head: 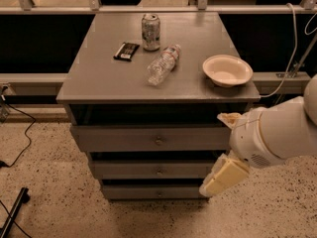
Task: Open middle drawer
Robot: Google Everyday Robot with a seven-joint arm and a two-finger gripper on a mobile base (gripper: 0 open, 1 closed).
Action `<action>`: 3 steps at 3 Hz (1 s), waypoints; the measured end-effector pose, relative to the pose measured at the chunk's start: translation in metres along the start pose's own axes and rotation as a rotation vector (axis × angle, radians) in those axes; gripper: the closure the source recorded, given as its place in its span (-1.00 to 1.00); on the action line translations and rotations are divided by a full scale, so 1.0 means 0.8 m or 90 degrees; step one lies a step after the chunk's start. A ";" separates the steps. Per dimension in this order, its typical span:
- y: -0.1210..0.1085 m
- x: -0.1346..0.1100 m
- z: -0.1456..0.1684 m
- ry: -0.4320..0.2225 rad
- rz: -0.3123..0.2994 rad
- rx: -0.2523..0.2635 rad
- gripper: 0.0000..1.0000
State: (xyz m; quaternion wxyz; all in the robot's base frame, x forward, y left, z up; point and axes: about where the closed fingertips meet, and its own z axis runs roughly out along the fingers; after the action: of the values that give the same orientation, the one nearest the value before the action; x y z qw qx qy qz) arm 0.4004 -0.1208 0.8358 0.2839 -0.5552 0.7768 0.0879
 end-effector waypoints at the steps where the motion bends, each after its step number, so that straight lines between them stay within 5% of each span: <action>1: 0.010 0.027 0.044 -0.034 0.023 -0.004 -1.00; 2: 0.007 0.032 0.086 -0.151 0.066 0.028 -1.00; 3: 0.005 0.024 0.089 -0.197 0.063 0.050 -1.00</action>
Offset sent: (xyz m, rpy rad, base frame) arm 0.0268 0.0167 -0.0858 0.3176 -0.5279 0.2359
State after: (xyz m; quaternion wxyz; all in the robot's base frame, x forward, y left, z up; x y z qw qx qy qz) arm 0.4170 -0.1033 0.7663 0.4167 -0.4847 0.7530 0.1559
